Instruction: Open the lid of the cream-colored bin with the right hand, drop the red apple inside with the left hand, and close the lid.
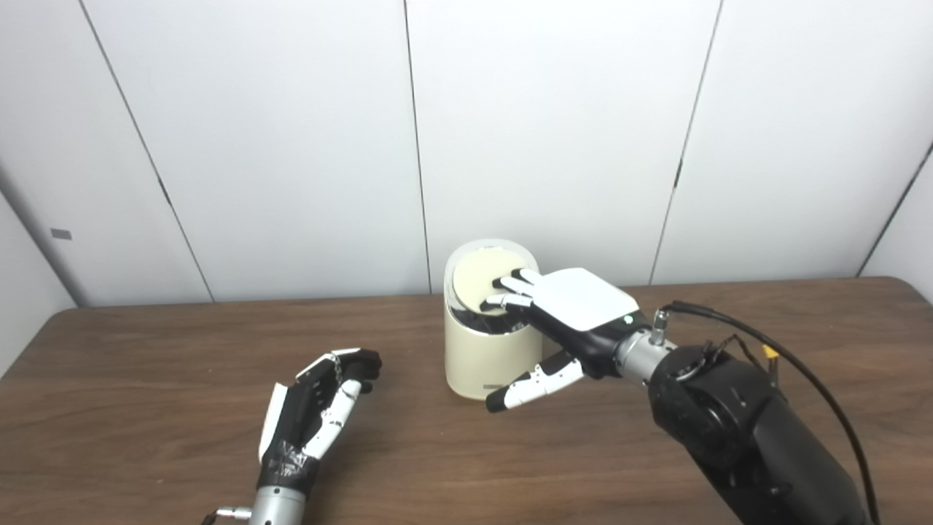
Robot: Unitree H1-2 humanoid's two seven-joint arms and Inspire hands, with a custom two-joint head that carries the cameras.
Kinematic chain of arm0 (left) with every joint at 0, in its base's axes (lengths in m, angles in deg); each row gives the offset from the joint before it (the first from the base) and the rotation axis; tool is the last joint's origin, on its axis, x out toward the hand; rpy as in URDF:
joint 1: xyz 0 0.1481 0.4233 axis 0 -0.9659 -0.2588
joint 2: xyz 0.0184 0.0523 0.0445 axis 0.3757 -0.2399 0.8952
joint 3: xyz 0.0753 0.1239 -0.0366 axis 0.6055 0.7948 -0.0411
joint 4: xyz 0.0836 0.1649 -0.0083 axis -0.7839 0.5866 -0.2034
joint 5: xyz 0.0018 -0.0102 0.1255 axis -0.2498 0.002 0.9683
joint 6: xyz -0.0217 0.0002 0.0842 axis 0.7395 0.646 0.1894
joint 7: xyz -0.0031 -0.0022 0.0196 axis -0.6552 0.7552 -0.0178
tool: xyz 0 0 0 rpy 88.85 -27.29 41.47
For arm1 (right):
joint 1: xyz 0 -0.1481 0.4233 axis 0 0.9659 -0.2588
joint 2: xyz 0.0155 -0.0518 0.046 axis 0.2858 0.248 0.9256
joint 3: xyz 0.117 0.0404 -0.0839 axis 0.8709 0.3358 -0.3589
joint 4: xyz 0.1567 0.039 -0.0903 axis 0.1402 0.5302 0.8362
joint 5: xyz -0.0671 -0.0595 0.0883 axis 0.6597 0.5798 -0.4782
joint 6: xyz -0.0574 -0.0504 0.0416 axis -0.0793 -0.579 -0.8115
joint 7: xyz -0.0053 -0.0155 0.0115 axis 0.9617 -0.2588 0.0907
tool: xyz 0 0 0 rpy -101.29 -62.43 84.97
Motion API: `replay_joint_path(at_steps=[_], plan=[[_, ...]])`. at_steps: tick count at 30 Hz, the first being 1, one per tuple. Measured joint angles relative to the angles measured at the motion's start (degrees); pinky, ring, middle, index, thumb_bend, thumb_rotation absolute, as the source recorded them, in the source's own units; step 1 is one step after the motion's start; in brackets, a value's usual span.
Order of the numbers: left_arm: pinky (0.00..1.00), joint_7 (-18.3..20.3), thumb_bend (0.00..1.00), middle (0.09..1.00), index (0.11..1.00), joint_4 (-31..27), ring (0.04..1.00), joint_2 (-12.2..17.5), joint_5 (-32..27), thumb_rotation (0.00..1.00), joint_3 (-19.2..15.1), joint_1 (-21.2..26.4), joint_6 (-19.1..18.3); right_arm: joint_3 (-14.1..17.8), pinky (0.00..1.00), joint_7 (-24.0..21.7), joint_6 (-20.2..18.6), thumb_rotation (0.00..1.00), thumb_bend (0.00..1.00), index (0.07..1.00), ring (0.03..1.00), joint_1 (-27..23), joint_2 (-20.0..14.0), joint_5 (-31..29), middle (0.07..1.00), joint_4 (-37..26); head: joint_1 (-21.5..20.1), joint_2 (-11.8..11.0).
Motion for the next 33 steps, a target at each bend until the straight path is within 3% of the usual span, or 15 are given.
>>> replay_joint_path(at_steps=[11, 23, 33], plan=[[0.65, -0.1, 0.41, 0.67, 0.654, -0.5, 0.678, -0.1, 0.0, 0.61, 0.0, -0.1, -0.3, -0.3, 1.0, 5.6, 2.8, 0.86, 0.79, 0.823, 1.0, 1.9, 1.6, 6.3, 0.987, 1.2, 0.2, 0.2], [0.65, 0.0, 0.43, 0.665, 0.649, -2.0, 0.678, -0.1, -0.2, 0.6, 0.0, -0.4, -2.2, 0.3, 1.0, 2.8, 2.9, 0.92, 0.84, 0.879, 0.94, 1.4, 2.0, 6.8, 0.876, 1.6, 0.4, 1.1], [0.65, 0.1, 0.41, 0.663, 0.643, -2.9, 0.677, -0.1, -0.6, 0.57, -0.2, -0.7, -2.7, 2.7, 0.99, 1.6, 2.8, 0.93, 0.84, 0.83, 0.894, 1.3, 2.3, 1.6, 0.794, 2.4, 0.2, 1.9]])
